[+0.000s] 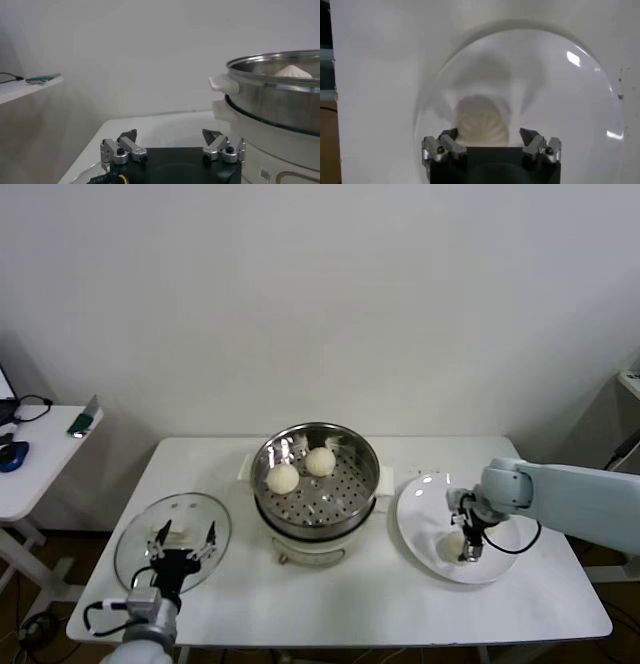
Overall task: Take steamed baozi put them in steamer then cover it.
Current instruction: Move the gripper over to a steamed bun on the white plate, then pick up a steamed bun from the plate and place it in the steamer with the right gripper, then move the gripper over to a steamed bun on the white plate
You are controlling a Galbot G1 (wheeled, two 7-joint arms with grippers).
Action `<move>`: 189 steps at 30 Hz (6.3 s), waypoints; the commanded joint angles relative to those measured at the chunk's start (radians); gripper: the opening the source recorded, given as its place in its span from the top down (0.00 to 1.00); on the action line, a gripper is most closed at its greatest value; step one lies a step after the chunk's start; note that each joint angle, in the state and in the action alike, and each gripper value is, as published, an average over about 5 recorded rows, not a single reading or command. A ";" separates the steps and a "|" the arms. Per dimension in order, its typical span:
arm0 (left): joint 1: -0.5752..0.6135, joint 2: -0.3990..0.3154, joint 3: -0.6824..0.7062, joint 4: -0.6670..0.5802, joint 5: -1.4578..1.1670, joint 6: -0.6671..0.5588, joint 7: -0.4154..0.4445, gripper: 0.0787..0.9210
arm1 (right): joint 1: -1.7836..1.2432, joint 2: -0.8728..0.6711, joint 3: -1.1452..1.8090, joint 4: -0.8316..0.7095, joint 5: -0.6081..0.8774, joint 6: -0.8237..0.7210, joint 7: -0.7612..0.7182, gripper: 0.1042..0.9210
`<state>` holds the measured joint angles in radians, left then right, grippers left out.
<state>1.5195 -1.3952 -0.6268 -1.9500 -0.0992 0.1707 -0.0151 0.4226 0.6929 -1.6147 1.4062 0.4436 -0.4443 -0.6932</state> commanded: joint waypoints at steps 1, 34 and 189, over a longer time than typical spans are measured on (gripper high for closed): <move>-0.001 0.001 0.002 -0.001 0.000 0.001 0.000 0.12 | -0.005 0.004 0.009 -0.006 -0.008 0.006 -0.008 0.16; -0.008 0.001 0.012 0.002 0.005 0.003 0.002 0.12 | 0.025 -0.018 -0.031 0.005 -0.031 0.043 -0.044 0.17; -0.011 -0.009 0.007 0.011 0.019 0.002 -0.007 0.12 | 0.176 -0.102 -0.057 -0.099 -0.172 0.266 -0.229 0.12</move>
<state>1.5075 -1.4060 -0.6193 -1.9396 -0.0807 0.1731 -0.0220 0.8288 0.7004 -1.8010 1.3110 0.3929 -0.0996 -0.9687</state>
